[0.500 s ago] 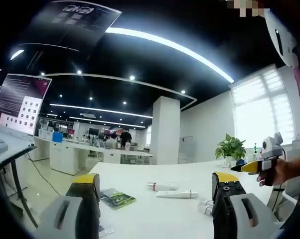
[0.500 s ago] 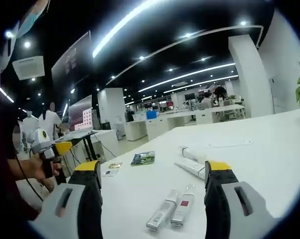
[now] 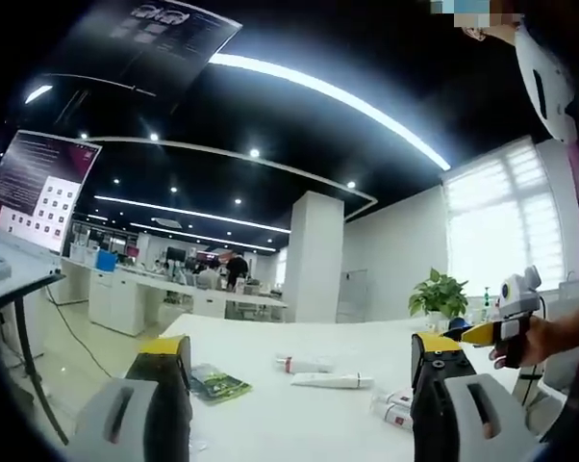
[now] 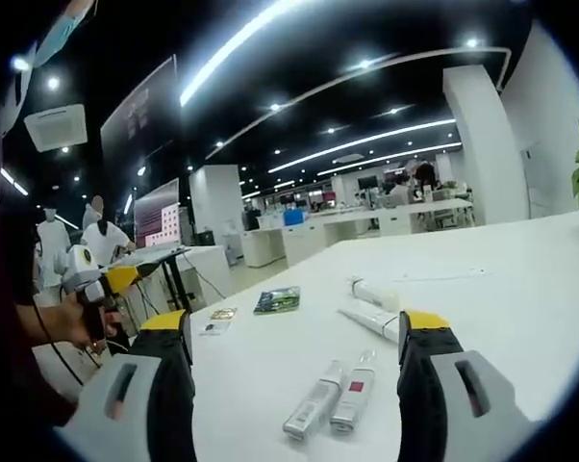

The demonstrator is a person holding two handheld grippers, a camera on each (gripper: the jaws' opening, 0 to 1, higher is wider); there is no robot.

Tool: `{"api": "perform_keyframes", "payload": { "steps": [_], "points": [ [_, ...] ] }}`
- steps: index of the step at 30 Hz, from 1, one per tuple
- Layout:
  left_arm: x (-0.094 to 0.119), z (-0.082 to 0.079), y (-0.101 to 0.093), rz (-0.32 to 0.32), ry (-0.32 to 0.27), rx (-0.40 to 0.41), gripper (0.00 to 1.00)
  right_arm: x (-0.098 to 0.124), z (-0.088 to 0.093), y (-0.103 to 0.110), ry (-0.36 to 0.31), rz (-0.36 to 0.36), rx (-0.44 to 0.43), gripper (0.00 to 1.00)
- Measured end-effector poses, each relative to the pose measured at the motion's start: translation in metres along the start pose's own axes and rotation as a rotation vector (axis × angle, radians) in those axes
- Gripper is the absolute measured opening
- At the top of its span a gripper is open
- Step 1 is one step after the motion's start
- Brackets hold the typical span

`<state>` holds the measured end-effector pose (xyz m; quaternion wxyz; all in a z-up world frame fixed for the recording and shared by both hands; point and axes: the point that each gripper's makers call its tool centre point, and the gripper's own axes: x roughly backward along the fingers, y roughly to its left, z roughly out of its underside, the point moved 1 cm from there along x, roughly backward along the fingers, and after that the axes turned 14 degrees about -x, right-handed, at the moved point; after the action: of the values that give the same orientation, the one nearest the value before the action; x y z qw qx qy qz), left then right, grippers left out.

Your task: Arrange the skincare products in the storage area until every visible bottle or jar stands upright without overlapping.

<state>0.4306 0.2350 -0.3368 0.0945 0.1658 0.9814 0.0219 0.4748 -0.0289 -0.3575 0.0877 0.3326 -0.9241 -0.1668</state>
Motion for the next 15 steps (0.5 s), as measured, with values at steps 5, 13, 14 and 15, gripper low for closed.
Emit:
{"api": "perform_keyframes", "payload": {
  "steps": [5, 13, 14, 15],
  "points": [
    [-0.001, 0.007, -0.003, 0.006, 0.018, 0.021, 0.99, 0.001, 0.002, 0.0, 0.003, 0.0, -0.008, 0.89],
    [0.0, 0.011, -0.007, 0.011, 0.028, 0.025, 0.99, 0.003, 0.005, -0.006, 0.003, 0.008, -0.016, 0.89],
    [0.0, 0.011, -0.008, 0.015, 0.029, 0.026, 0.99, 0.004, 0.005, -0.006, 0.002, 0.007, -0.015, 0.89],
    [-0.001, 0.011, -0.011, 0.025, 0.03, 0.031, 0.99, 0.004, 0.005, -0.005, 0.002, 0.007, -0.015, 0.89]
  ]
}}
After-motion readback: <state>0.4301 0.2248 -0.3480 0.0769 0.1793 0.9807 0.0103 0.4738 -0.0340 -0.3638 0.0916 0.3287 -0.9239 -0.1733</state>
